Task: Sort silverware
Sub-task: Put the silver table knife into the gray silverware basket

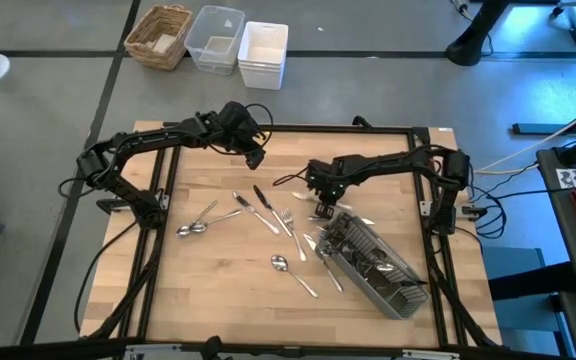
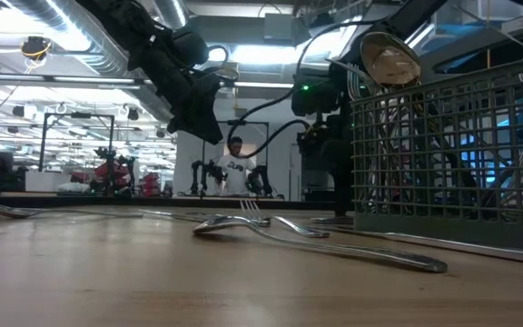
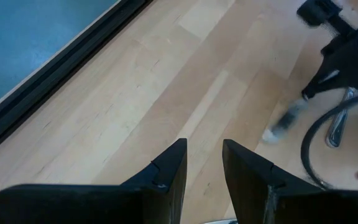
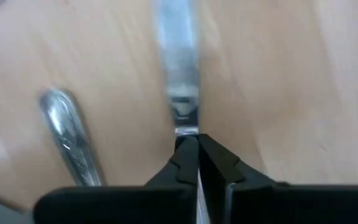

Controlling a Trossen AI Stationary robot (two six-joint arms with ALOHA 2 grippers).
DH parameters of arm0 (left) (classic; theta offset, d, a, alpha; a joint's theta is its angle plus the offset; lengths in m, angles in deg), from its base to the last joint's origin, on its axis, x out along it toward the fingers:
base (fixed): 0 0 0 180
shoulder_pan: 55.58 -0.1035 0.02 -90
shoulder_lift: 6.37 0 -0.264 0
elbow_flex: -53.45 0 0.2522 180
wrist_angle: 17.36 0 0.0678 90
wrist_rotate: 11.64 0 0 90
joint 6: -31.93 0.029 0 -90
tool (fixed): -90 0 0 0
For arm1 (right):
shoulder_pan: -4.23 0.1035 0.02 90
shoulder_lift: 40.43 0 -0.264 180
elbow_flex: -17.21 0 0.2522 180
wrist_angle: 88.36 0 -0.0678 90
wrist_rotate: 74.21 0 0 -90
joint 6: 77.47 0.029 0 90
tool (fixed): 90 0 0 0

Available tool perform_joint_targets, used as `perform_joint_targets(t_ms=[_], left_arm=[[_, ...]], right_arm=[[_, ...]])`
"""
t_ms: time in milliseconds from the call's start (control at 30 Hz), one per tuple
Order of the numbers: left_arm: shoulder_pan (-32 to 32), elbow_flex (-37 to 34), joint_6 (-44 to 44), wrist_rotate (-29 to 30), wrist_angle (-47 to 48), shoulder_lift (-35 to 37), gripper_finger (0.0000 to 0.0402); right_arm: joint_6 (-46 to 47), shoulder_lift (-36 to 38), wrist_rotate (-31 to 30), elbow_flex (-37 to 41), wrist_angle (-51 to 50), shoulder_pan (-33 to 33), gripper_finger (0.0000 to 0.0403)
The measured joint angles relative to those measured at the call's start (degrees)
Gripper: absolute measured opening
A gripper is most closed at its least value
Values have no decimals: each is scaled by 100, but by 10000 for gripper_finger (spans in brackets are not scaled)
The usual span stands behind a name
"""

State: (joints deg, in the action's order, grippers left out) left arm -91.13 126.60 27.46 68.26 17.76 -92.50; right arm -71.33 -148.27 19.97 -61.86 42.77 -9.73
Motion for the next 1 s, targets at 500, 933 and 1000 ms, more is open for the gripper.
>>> perform_joint_targets(t_ms=[500,933,1000], left_arm=[[1,0,-4,1,-105,-2,95],[1,0,-4,1,-104,-2,95],[2,0,-4,1,-104,-2,95]], right_arm=[[-40,-42,99,-318,-98,7,2],[-51,-32,98,-329,656,7,2],[-49,-31,98,-333,742,7,2]])
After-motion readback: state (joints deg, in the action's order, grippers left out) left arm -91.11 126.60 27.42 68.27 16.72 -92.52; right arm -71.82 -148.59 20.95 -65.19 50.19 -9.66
